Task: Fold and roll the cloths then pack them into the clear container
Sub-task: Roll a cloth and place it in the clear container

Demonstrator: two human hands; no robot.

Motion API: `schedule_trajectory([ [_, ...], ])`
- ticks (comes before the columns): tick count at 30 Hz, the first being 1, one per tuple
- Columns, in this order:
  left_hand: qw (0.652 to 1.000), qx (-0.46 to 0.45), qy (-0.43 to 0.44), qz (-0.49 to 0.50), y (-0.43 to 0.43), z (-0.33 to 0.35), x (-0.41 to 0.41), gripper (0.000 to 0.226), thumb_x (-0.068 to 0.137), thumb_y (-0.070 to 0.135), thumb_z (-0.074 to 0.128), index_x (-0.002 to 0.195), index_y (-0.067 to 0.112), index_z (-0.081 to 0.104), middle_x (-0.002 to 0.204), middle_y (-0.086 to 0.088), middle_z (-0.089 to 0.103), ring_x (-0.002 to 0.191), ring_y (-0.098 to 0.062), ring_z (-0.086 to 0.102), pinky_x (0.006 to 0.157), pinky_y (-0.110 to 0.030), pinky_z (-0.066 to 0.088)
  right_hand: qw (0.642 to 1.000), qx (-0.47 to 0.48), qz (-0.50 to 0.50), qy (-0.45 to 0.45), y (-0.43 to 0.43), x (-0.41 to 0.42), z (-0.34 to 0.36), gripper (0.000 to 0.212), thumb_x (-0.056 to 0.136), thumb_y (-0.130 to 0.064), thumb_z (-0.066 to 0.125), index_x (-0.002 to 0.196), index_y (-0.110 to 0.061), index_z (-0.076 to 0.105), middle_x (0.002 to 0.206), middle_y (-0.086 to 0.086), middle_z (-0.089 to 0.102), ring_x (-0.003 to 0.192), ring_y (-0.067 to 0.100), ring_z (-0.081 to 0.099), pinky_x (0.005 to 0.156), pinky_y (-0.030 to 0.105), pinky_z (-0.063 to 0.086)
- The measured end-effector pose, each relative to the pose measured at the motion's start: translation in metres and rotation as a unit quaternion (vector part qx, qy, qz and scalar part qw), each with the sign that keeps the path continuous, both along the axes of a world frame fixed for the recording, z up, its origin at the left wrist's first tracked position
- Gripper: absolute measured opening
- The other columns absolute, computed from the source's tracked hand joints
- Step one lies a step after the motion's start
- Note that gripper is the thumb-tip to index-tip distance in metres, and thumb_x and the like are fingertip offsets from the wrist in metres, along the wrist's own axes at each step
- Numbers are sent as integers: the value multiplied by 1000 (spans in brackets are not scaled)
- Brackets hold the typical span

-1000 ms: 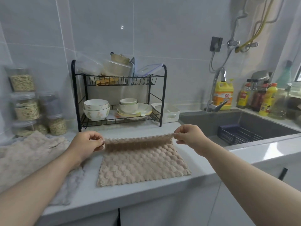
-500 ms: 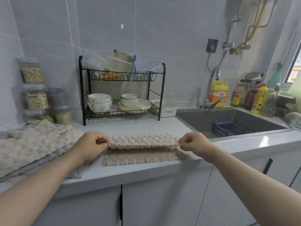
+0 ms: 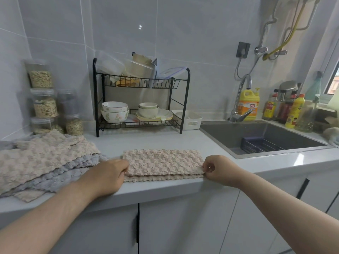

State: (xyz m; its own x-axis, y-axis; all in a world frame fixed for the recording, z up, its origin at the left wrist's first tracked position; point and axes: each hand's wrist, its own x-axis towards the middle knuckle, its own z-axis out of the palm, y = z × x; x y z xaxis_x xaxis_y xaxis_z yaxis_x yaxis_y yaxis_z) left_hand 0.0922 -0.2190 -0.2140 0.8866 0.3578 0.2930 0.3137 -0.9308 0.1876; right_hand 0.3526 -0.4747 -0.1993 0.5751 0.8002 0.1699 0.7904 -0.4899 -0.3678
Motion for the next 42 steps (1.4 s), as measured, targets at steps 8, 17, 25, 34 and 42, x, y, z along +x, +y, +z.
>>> schedule_trajectory([
  [8,998,-46,22,-21,-5,5,0,20,80,3,48,71,21,50,82,11,51,75,3,46,62,-9,33,1000,1,-6,2,-3,2,-2,7,68,-9,64,72,-11,59,89,3,65,85,24,60,73,33,50],
  [17,998,-63,-4,-16,-11,-5,-1,11,76,10,55,69,17,51,85,6,50,74,-6,50,67,-21,43,999,-20,-7,33,-3,0,-1,8,66,-13,63,70,-6,61,87,0,57,80,21,57,71,31,48],
  [25,975,-194,-96,56,-5,-6,4,17,80,15,72,65,17,64,73,4,63,67,-7,58,60,-17,42,816,207,-232,487,30,7,23,39,90,-23,62,118,-2,45,116,21,51,89,28,58,64,31,48],
  [34,989,-125,-82,13,-3,-7,7,29,91,27,62,119,32,62,127,20,50,118,0,43,99,-10,28,884,45,-243,397,70,25,26,36,78,-29,72,103,-6,59,92,11,55,67,23,49,55,27,38],
  [42,986,-81,149,14,12,6,67,70,89,63,47,150,35,27,159,12,19,147,-11,14,121,-34,12,925,133,-146,325,76,34,13,53,82,-3,66,130,-24,53,87,3,60,63,12,56,57,22,47],
])
